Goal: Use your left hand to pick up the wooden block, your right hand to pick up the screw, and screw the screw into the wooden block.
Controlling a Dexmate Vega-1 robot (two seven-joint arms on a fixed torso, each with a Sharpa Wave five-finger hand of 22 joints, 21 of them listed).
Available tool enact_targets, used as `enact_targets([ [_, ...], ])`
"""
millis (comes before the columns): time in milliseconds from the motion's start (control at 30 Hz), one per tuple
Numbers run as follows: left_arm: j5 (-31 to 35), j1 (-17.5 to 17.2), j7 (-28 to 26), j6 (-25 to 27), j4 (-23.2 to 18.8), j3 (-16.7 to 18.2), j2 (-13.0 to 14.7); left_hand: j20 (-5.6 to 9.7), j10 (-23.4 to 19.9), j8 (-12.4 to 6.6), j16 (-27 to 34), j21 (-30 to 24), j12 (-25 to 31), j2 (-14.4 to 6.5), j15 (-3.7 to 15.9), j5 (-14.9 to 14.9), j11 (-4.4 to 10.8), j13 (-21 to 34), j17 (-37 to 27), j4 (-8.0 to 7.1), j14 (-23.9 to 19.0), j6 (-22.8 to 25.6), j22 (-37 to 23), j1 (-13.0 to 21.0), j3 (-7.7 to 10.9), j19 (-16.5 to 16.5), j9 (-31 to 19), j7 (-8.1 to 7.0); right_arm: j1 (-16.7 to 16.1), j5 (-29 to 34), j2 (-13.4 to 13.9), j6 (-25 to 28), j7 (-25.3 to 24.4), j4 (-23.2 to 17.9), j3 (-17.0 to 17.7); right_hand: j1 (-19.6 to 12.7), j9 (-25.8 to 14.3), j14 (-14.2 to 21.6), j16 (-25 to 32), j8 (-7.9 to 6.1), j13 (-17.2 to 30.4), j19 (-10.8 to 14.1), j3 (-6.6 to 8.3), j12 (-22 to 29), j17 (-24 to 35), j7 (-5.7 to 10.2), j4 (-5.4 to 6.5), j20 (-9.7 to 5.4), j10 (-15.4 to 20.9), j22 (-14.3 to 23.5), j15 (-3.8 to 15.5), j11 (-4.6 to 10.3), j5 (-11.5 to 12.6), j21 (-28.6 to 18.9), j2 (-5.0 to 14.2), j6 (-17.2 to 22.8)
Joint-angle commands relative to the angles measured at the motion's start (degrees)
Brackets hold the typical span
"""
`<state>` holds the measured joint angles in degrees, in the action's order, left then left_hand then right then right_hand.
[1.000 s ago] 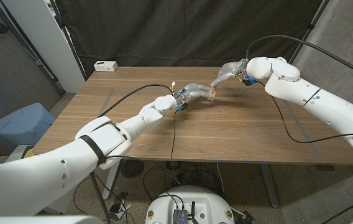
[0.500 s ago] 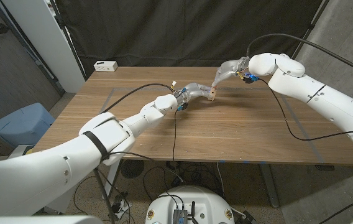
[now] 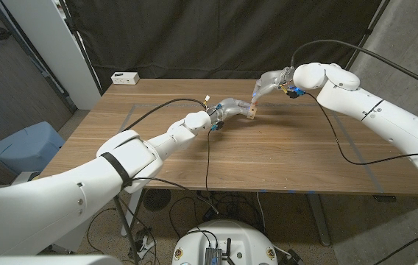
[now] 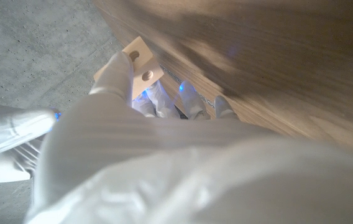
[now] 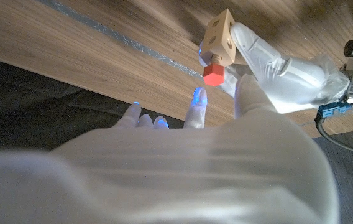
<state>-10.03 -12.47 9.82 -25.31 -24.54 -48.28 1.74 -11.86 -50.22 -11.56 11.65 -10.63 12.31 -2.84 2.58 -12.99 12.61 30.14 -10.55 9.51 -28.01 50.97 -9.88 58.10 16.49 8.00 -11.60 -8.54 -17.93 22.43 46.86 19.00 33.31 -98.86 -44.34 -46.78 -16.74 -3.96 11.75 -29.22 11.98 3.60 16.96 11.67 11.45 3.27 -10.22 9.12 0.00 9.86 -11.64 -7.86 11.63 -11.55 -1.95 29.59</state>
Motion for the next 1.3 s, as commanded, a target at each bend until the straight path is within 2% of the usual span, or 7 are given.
enact_targets([
  [33, -0.08, 0.27, 0.09, -0.04, 0.41, -0.31, -0.24, -0.27, -0.54, -0.38, 0.04, -0.43, 0.27, -1.28, 2.11, -0.43, -0.18, 0.34, -0.09, -0.77, 0.35, 0.46, -0.17, -0.67, 1.29, -0.16, -0.07, 0.08, 0.09, 0.05, -0.69, -0.34, -0.86, 1.8, -0.48, -1.36, 0.32, 0.75, 0.33, -0.04, 0.09, 0.42, 0.96, 0.5, -0.05, 0.29, -0.08, 0.06, 0.29, 0.15, -0.25, 0.66, -0.06, -0.32, -0.11, 1.16],
  [467, -0.1, 0.39, 0.01, 0.31, 0.67, -0.45, -0.3, -0.27, -0.57, -0.4, 0.06, -0.43, 0.29, -1.24, 2.19, -0.42, -0.18, 0.35, -0.1, -0.75, 0.35, 0.51, -0.17, -0.65, 1.27, -0.15, -0.07, -0.09, -0.03, -0.08, -0.96, -0.04, -1.74, 2.9, -0.73, -4.33, 1.39, 2.21, 0.61, -0.37, 0.0, 1.69, 2.38, 0.76, -0.16, 1.3, -0.03, -0.48, 1.55, 0.16, 0.01, 1.59, -0.08, -0.47, -0.19, 4.13],
  [767, -0.29, 0.9, 0.27, 0.85, 1.64, -0.65, -0.83, -0.27, -0.54, -0.43, 0.06, -0.42, 0.3, -1.26, 2.18, -0.43, -0.23, 0.37, -0.1, -0.73, 0.36, 0.59, -0.17, -0.62, 1.3, -0.18, -0.07, 0.02, -0.51, -0.25, -0.66, 0.28, -2.57, 2.69, -0.49, -6.05, 2.06, 3.14, 0.64, -1.36, -0.04, 2.69, 3.17, 0.97, -0.25, 2.28, 0.17, -0.82, 2.86, 0.18, 0.52, 2.47, -0.11, -0.55, -0.67, 7.98],
  [1000, -0.39, 1.02, 0.23, 0.84, 1.76, -0.82, -0.81, -0.27, -0.51, -0.38, 0.07, -0.42, 0.27, -1.23, 2.13, -0.42, -0.21, 0.34, -0.11, -0.82, 0.35, 0.46, -0.17, -0.8, 1.24, -0.18, -0.06, -0.05, -0.86, -0.25, -0.45, 0.91, -2.9, 2.18, -0.39, -6.45, 2.25, 3.42, 0.61, -1.78, -0.05, 2.99, 3.36, 1.05, -0.26, 2.4, 0.31, -0.88, 3.43, 0.19, 0.7, 2.6, -0.17, -0.54, -0.92, 9.34],
  [1300, -0.44, 0.73, 0.35, 0.34, 1.29, -0.81, -0.5, -0.28, -0.49, -0.3, 0.06, -0.41, 0.26, -1.27, 2.1, -0.44, -0.17, 0.33, -0.11, -0.79, 0.37, 0.27, -0.17, -0.74, 1.31, -0.21, -0.06, 0.09, -1.59, -0.12, -0.25, 1.57, -4.14, 1.35, -0.1, -6.67, 2.43, 4.24, 0.76, -3.0, -0.06, 3.73, 3.56, 1.13, -0.17, 2.55, 0.64, -1.1, 4.39, 0.2, 1.13, 3.23, -0.23, -0.61, -1.26, 12.5],
])
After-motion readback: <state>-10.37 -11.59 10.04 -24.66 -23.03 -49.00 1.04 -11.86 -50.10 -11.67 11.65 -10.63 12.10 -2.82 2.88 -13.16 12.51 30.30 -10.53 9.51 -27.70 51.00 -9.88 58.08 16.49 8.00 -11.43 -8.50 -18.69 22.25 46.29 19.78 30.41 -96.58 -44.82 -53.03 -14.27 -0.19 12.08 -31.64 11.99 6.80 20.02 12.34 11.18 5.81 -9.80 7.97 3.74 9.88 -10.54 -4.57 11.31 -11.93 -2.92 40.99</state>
